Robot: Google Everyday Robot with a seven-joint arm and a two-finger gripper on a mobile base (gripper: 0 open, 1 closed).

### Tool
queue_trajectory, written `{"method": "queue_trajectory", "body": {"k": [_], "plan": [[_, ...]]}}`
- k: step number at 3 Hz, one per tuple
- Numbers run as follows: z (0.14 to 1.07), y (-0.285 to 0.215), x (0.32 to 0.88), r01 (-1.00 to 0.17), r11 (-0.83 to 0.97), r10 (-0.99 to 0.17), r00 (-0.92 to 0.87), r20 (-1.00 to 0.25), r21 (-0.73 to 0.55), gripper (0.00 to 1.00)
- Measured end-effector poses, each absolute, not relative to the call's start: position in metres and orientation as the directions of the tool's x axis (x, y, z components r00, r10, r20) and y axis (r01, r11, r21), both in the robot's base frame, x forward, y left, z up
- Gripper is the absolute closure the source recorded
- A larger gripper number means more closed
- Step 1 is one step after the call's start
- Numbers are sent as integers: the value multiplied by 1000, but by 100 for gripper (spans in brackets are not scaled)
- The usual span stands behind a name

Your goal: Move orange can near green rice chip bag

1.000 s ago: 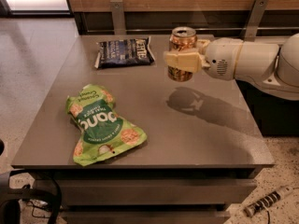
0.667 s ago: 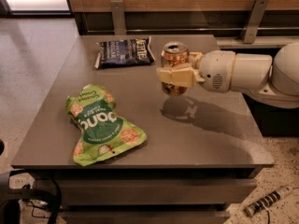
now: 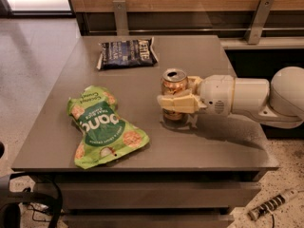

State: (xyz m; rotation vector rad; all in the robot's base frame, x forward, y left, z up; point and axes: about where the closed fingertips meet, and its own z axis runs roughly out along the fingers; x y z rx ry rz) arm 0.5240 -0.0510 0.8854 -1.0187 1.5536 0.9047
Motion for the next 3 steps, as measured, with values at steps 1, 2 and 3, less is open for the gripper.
{"method": "queue_trajectory", "body": {"k": [1, 2, 3], "plan": [[862, -53, 513, -940, 335, -157, -125, -980, 66, 98], [863, -53, 513, -940, 335, -157, -124, -980, 65, 77], [863, -52, 513, -940, 335, -157, -124, -980, 65, 46]]}}
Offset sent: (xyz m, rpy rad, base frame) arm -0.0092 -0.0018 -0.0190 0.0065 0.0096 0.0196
